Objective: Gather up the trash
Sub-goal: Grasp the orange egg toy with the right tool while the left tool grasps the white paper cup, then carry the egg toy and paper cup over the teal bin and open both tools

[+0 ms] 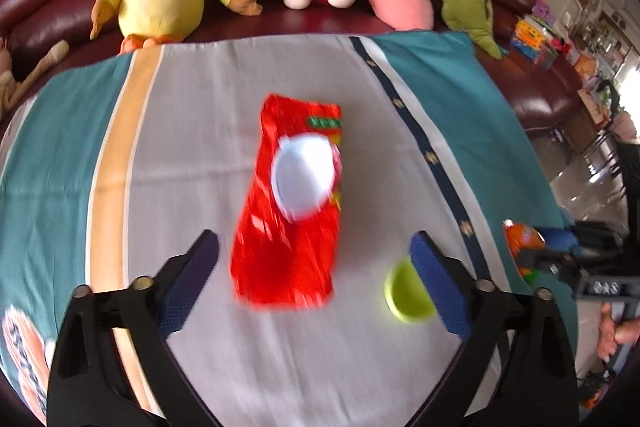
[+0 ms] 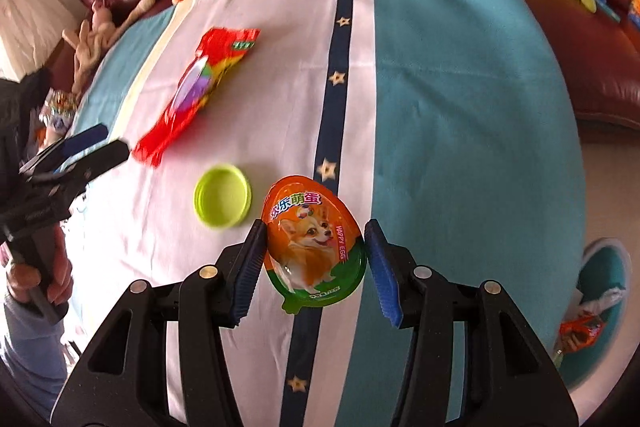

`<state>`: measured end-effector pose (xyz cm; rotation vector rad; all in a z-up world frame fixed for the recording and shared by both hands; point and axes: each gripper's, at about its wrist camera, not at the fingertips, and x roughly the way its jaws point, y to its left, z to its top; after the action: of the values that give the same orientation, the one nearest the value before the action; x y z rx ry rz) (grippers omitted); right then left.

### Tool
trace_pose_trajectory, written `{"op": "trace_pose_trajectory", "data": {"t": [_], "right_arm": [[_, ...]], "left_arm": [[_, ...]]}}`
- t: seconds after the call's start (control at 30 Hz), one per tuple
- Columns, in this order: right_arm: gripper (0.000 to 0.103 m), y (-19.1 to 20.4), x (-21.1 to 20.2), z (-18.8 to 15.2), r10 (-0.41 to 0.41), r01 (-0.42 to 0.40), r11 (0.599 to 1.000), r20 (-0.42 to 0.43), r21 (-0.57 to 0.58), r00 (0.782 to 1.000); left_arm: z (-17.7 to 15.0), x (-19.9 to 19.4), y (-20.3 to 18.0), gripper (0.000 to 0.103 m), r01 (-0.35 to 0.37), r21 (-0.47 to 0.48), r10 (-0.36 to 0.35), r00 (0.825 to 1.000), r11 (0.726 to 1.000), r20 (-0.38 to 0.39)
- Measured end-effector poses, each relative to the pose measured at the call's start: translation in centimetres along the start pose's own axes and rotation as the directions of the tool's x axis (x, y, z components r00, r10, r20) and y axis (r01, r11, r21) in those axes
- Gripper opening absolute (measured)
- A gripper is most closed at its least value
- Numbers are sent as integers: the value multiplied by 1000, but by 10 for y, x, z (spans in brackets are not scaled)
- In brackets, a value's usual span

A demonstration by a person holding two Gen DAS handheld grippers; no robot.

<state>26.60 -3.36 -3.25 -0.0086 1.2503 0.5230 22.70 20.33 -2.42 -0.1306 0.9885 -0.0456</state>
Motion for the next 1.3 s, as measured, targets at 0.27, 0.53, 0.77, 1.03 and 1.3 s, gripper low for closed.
{"op": "trace_pose_trajectory", "data": {"t": [0.27,0.53,0.77,1.03,1.3], "right_arm": [[48,-16,17,15,42,-42,998,-9,44,999],[48,-25,27,14,77,-76,995,-21,58,997],[48,-39,16,4,103,-102,990,1,96,995],[48,-66,-8,-25,89,-93,984,34,149,995],[48,-105,-41,-60,70,-86,972,82,219,994]], "left_arm": [[28,53,7,64,15,0,-15,998,1000,-67],[24,71,-1,47,46,-13,-47,997,999,-62],[7,51,-31,47,113,4,-113,992,994,-55],[-28,29,-91,47,193,77,-186,978,978,-91],[-43,13,-148,47,213,146,-201,975,966,-97]]}}
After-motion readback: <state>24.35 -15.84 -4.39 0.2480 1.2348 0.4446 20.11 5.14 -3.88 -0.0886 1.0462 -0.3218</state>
